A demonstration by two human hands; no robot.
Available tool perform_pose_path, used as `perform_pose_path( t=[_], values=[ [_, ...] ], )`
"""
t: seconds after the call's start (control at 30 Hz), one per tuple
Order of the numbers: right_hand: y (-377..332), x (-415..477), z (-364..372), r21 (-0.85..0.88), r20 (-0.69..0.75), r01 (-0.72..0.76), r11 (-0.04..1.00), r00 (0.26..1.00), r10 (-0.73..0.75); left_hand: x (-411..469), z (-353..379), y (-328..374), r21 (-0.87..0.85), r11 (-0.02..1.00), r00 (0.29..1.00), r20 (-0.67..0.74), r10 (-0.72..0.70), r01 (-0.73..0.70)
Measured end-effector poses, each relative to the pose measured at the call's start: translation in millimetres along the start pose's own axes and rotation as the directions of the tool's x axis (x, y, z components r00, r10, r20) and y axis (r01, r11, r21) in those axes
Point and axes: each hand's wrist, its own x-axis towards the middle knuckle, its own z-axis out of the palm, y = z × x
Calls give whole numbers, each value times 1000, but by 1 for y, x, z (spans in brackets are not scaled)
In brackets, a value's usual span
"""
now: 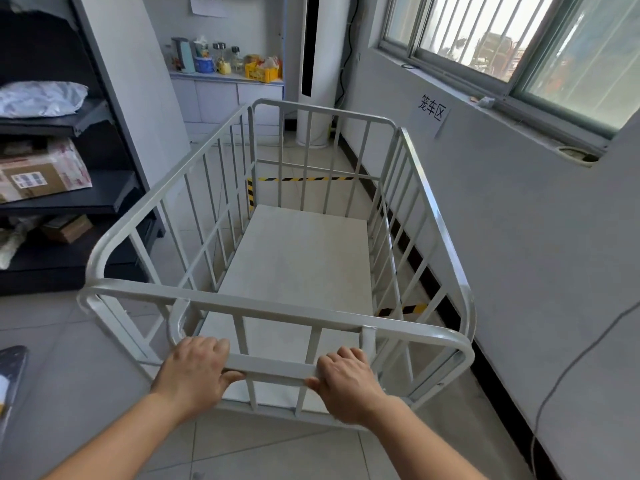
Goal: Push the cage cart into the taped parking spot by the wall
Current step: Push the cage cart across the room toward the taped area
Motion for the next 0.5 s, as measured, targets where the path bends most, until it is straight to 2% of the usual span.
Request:
perform_pose_path(
  t=[0.27,0.5],
  values=[
    [62,-7,-19,-38,73,12,999,997,-9,32,-2,59,-18,1000,1000,-9,-11,10],
    [100,16,-30,-77,104,-33,997,994,41,79,10,68,-24,998,996,-73,-54,53]
  ],
)
